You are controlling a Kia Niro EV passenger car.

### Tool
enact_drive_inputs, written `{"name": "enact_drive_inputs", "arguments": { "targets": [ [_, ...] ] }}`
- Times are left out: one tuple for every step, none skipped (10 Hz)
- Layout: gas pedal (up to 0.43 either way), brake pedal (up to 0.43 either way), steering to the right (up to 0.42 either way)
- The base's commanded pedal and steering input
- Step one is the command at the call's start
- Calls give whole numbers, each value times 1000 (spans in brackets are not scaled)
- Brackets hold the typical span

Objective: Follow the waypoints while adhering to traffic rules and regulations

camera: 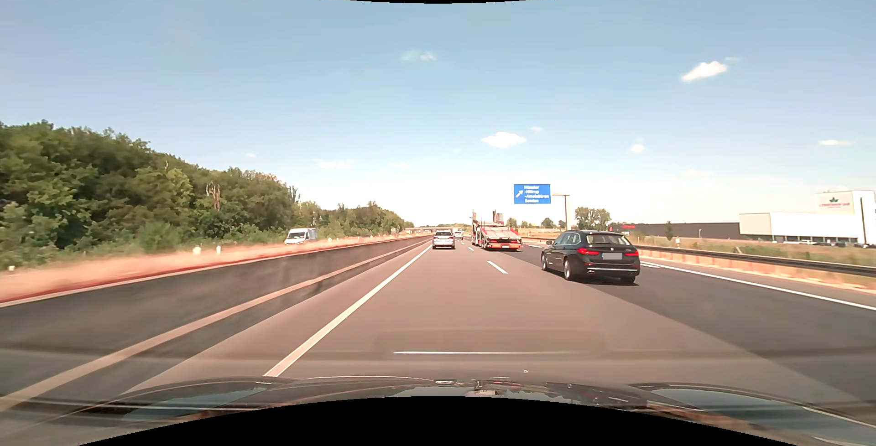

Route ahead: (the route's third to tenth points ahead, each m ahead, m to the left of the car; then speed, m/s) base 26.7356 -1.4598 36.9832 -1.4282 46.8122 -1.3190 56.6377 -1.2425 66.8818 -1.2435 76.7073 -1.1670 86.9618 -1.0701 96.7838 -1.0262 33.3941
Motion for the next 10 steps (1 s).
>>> {"name": "enact_drive_inputs", "arguments": {
  "targets": [
    [449, 0, -5],
    [449, 0, -4],
    [449, 0, -4],
    [449, 0, -4],
    [449, 0, -4],
    [449, 0, -4],
    [449, 0, -4],
    [461, 0, -4],
    [500, 0, -4],
    [520, 0, -4]
  ]
}}
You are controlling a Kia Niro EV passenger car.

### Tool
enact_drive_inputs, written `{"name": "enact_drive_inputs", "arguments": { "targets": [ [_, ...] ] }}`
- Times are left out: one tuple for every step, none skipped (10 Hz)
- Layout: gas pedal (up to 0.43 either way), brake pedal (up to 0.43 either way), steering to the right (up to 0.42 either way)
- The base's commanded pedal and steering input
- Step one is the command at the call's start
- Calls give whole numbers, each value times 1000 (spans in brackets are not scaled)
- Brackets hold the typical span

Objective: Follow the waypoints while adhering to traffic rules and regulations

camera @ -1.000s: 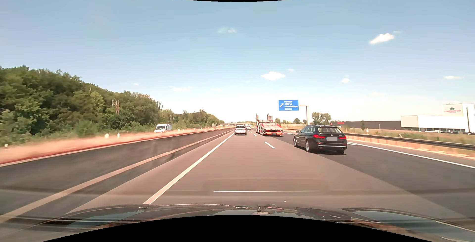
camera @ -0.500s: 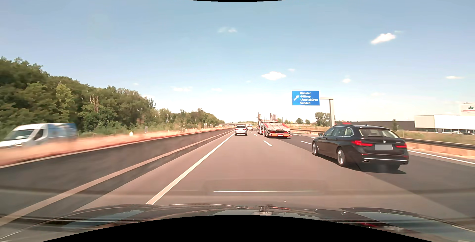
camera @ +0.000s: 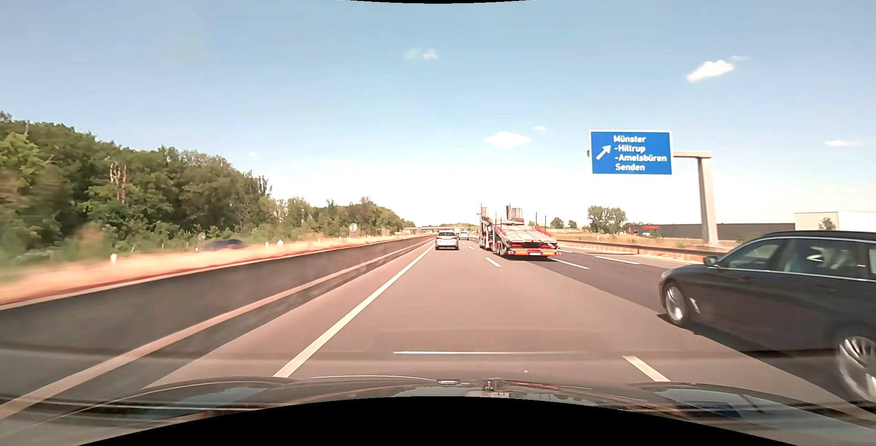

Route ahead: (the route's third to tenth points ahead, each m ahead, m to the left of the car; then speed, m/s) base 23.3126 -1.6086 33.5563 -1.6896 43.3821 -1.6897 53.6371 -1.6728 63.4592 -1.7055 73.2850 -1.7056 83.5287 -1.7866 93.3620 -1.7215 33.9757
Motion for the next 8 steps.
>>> {"name": "enact_drive_inputs", "arguments": {
  "targets": [
    [539, 0, -4],
    [551, 0, -3],
    [559, 0, -2],
    [591, 0, -1],
    [598, 0, -2],
    [622, 0, -3],
    [650, 0, -3],
    [661, 0, -3]
  ]
}}
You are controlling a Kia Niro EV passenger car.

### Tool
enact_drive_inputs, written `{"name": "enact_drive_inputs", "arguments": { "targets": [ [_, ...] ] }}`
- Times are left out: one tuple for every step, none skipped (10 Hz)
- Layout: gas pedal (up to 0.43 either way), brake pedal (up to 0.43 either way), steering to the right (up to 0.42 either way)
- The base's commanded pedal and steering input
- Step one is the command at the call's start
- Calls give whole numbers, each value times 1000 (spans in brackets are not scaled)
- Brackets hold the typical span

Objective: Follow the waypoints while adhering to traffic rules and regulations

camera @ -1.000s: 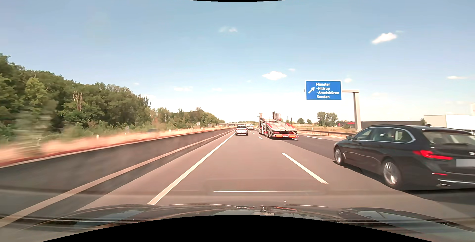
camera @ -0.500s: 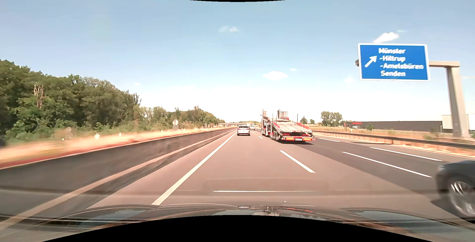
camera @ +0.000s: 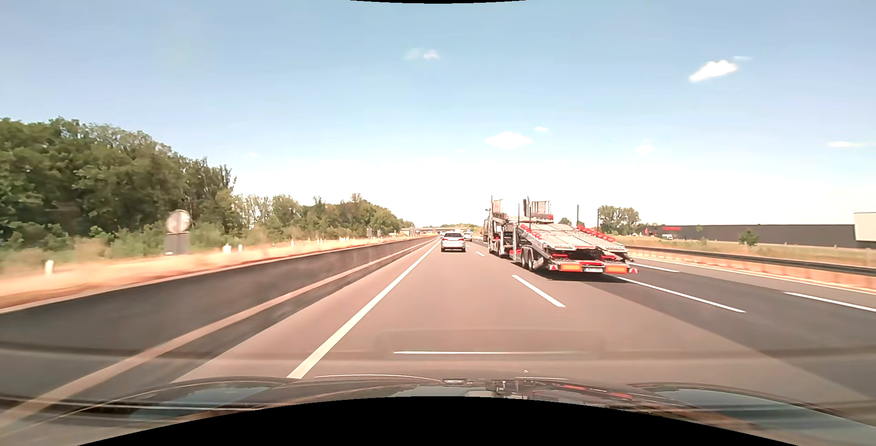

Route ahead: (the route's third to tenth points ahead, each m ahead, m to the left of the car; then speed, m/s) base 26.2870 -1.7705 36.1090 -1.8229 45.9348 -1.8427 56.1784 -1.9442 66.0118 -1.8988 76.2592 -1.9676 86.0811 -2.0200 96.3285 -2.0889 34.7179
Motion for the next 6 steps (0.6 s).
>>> {"name": "enact_drive_inputs", "arguments": {
  "targets": [
    [681, 0, -3],
    [689, 0, -3],
    [701, 0, -3],
    [713, 0, -3],
    [732, 0, -4],
    [752, 0, -3]
  ]
}}
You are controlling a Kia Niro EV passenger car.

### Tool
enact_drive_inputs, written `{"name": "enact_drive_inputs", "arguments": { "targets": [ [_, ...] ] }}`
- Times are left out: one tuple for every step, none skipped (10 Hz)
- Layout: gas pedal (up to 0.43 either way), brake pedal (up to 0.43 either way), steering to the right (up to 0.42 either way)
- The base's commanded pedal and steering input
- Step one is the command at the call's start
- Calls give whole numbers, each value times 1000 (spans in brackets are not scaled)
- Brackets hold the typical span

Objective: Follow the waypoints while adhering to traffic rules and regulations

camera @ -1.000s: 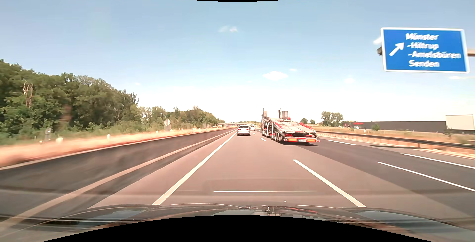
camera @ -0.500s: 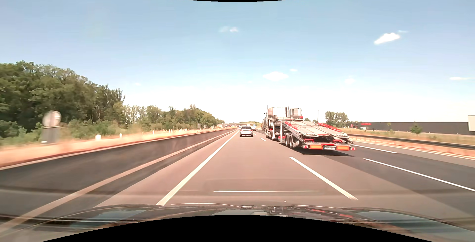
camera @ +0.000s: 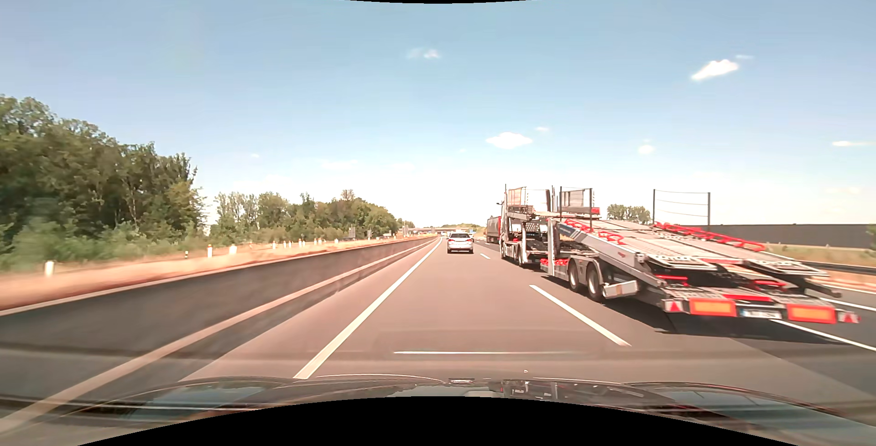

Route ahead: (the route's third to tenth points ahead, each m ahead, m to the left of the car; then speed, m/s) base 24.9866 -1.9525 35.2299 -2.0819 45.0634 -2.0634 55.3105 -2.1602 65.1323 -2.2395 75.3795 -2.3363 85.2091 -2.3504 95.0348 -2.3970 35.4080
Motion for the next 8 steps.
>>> {"name": "enact_drive_inputs", "arguments": {
  "targets": [
    [760, 0, -4],
    [760, 0, -4],
    [760, 0, -3],
    [760, 0, -3],
    [760, 0, -3],
    [760, 0, -3],
    [760, 0, -4],
    [760, 0, -4]
  ]
}}
